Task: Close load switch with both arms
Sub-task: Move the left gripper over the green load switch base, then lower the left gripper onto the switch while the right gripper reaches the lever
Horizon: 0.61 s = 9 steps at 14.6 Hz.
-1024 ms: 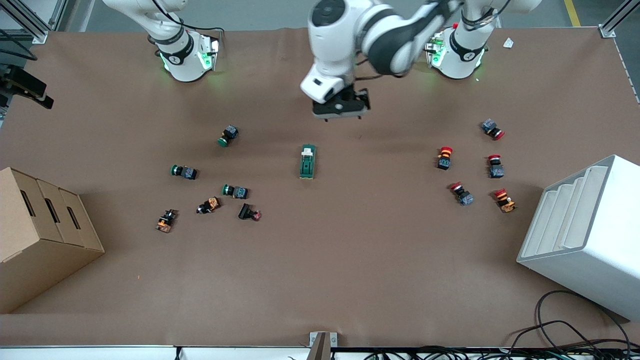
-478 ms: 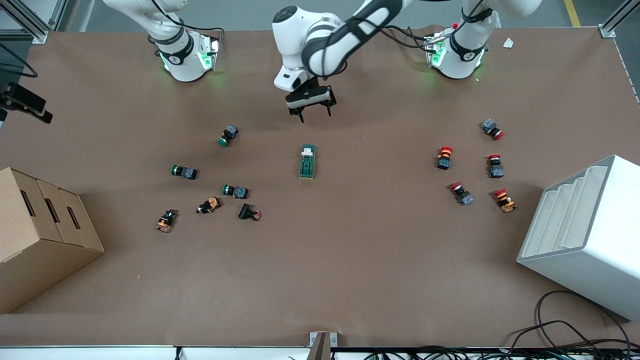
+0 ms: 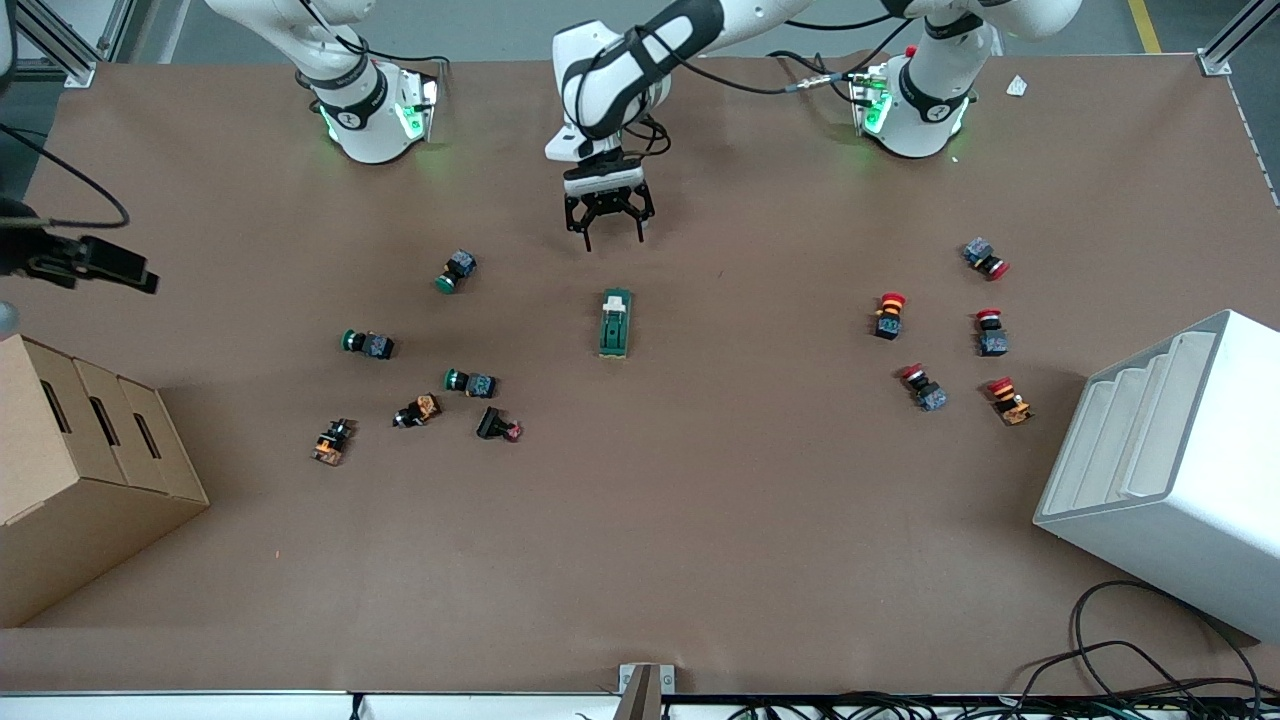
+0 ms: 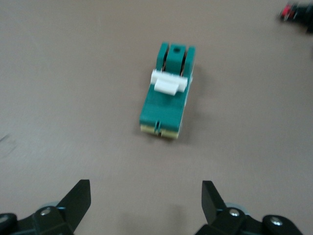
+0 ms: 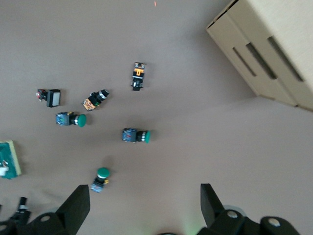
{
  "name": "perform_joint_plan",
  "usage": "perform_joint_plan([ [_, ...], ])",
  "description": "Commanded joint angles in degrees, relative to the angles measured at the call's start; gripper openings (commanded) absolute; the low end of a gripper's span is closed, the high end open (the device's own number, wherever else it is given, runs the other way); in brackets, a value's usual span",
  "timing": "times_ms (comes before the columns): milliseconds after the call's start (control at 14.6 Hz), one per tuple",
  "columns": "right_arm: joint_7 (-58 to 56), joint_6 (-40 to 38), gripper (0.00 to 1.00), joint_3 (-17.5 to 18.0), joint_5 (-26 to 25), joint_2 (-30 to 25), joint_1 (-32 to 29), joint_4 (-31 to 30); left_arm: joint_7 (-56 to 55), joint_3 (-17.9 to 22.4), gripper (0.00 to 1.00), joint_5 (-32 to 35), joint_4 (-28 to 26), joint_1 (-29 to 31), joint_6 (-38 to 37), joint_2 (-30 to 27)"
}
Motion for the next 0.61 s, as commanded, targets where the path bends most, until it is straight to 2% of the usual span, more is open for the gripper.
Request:
perform_joint_plan([
  [0, 12.73, 2.29, 1.00, 0.55, 2.64, 1.36, 3.02, -2.26, -6.96, 0.50, 1.00, 10.66, 0.12, -1.45, -5.28, 4.28],
  [137, 16.89, 5.81, 1.00, 0.55, 2.90, 1.46, 6.44, -4.98, -7.41, 0.50, 0.99, 13.67, -0.59, -1.45, -7.22, 4.82],
  [341, 29.52, 13.09, 1.00, 0.64, 8.51, 1.89, 9.88, -10.69, -7.59, 0.59, 0.99, 17.09, -0.94, -2.24, -8.45, 4.82],
  [546, 37.35, 21.00, 1.00, 0.64, 9.41, 2.16, 15.76, -15.87, -7.85, 0.59, 0.99, 20.61, -2.69, -2.33, -9.51, 4.82],
])
